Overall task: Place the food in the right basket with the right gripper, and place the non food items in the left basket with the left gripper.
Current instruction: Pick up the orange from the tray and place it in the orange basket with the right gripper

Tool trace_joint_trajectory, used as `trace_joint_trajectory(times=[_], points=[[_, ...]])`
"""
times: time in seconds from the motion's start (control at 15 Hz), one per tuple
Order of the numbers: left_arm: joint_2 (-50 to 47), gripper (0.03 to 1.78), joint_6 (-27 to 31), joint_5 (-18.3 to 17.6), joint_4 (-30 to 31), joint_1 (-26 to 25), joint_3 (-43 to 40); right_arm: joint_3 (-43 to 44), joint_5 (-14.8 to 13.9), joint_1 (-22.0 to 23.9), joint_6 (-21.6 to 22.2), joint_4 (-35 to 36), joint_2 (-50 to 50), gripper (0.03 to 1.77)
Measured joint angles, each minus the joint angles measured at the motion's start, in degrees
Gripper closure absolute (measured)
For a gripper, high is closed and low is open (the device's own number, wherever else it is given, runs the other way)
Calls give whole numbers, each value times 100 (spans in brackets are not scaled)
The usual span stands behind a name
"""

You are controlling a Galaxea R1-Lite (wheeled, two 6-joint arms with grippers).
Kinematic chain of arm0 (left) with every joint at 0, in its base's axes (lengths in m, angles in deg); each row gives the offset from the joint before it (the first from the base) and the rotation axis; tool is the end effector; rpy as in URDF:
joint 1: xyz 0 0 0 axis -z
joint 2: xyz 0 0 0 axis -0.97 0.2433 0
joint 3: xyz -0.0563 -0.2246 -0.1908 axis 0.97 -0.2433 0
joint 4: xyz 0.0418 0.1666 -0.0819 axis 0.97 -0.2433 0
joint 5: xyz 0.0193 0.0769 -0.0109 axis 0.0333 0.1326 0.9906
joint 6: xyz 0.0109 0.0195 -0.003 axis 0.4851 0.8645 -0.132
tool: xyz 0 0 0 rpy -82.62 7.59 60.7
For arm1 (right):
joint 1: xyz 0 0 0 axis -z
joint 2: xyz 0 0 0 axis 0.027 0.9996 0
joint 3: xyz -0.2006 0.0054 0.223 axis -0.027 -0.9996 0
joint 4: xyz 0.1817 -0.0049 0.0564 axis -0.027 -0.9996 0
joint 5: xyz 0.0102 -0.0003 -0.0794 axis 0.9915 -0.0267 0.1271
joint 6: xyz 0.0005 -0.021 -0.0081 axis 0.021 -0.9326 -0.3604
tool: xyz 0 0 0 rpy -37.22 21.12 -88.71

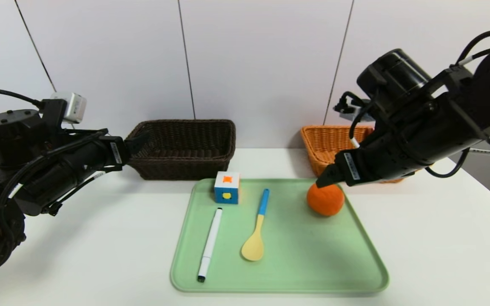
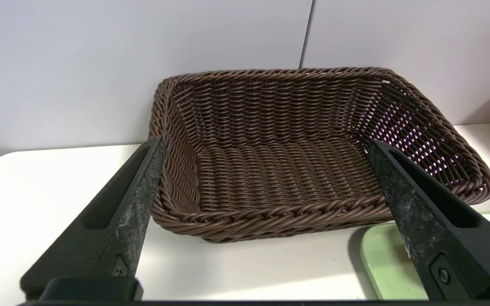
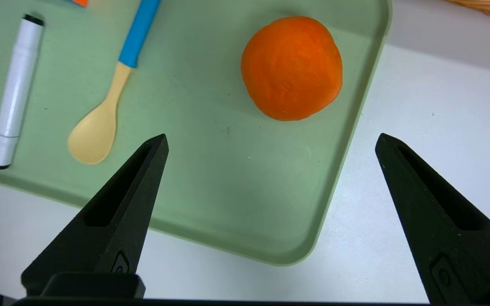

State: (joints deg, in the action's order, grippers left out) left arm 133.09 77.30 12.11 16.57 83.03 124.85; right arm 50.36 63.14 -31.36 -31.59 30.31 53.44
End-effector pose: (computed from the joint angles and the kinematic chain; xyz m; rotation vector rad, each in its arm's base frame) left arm 0.2773 -0.0358 0.1946 -0.0571 -0.0032 -0.1761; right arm 0.2634 0.1483 0.2562 -0.0830 0.9642 0.2778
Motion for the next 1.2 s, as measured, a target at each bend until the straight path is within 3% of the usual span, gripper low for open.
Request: trace_joint_trajectory(times=[1.2], points=[[384, 12, -45, -9, 333, -9, 9, -262, -179, 249, -239, 800, 1314, 10]])
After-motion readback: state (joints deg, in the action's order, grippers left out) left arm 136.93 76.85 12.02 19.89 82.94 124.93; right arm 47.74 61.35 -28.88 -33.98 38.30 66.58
